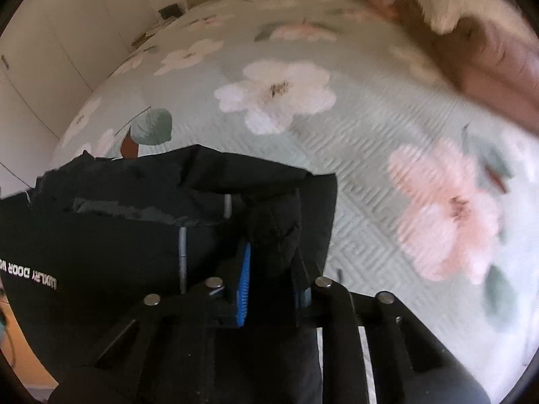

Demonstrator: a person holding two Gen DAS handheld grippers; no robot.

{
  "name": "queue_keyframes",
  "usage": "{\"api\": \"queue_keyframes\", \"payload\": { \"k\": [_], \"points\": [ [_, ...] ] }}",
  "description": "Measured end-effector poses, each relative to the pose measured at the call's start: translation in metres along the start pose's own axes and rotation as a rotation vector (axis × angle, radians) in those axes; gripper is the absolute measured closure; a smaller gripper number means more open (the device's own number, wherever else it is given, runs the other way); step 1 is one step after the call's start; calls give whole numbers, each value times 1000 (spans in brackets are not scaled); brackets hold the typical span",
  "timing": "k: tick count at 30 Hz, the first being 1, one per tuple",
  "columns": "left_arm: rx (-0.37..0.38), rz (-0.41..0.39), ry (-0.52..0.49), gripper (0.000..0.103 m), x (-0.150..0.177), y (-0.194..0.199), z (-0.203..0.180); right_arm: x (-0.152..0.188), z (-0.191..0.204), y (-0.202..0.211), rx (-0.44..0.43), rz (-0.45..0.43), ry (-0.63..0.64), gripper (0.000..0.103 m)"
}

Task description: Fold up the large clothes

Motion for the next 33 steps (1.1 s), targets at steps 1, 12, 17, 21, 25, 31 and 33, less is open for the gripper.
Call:
{"api": "queue_keyframes", "payload": {
  "k": [1,12,17,21,25,31,33],
  "points": [
    [-2,-23,-30,101,2,8,-6,-1,2,10,33,-15,8,84],
    [-21,82,179,29,-8,-22,42,4,-12,-7,-51,34,-44,84],
    [163,190,260,29,-9,-40,38,5,-10,-24,-144,41,-93,73],
    [62,131,116,59,-7,-32,16,7,-14,-33,-204,51,-136,71],
    [-64,49,-31,76,1,-3,-7,9,-16,-30,-274,40,-168,63],
    [119,121,3,62,1,6,-23,9,-11,-30,-357,9,-170,41],
    [114,136,23,62,-2,-11,-21,8,-8,-36,-336,22,-148,48]
  ]
}}
Point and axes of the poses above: each gripper's, at about its wrist camera, not at the fingertips, and y roughly against the way its jaws point, z to its left, x to its underside, the point moved 8 cm from there along -y, roughly the way its jaws point, and after that the axes turned 14 degrees about y, right-handed, at the moved point
